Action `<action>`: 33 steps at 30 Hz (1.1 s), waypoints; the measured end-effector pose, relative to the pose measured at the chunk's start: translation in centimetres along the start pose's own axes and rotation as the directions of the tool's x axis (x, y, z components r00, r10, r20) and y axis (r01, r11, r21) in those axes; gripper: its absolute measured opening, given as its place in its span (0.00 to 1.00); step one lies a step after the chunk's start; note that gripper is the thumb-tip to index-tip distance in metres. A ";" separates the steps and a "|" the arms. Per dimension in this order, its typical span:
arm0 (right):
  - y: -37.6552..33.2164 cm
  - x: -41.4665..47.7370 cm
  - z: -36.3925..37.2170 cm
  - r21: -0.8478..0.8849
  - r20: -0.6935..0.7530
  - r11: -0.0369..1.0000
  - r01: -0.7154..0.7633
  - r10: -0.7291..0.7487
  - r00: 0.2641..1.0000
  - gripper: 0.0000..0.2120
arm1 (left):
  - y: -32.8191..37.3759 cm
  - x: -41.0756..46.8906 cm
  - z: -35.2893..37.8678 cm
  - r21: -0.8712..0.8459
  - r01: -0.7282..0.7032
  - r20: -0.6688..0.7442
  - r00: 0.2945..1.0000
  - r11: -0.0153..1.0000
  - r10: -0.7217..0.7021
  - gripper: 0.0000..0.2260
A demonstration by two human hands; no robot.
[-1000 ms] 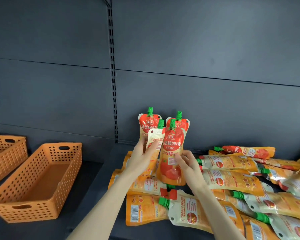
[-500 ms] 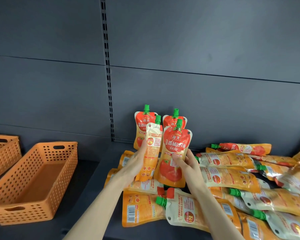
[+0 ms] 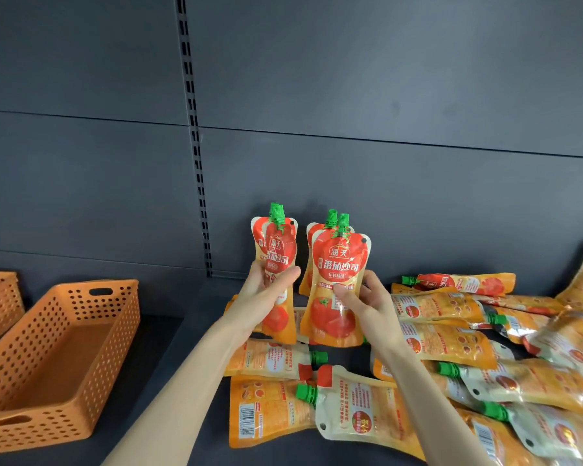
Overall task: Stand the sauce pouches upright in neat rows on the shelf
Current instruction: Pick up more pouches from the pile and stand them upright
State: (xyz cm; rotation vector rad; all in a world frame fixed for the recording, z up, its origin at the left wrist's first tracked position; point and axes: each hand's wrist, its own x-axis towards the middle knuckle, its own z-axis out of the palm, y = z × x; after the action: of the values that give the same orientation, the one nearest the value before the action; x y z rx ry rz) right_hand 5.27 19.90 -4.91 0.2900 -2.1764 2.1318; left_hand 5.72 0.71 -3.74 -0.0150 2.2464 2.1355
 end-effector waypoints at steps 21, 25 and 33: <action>1.6 4.7 -0.1 -0.265 0.027 0.964 0.007 0.000 1.000 0.17 | -2.1 4.2 -0.6 0.298 -0.184 -0.216 0.943 0.937 0.254 0.28; 1.7 4.3 -0.7 -0.250 0.056 0.968 0.010 0.005 0.998 0.14 | -2.1 4.3 -1.2 0.362 -0.163 -0.132 0.966 0.918 0.224 0.31; 1.4 4.1 -1.2 -0.321 0.038 0.947 0.008 0.005 0.999 0.16 | -2.0 3.3 -0.5 0.405 -0.076 -0.071 0.991 0.911 0.114 0.31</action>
State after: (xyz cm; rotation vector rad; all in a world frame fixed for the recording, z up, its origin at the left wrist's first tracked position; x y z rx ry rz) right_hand 0.94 20.83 -5.48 0.3083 -2.4939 1.7409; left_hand 2.48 0.16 -5.87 0.0083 2.7516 1.6980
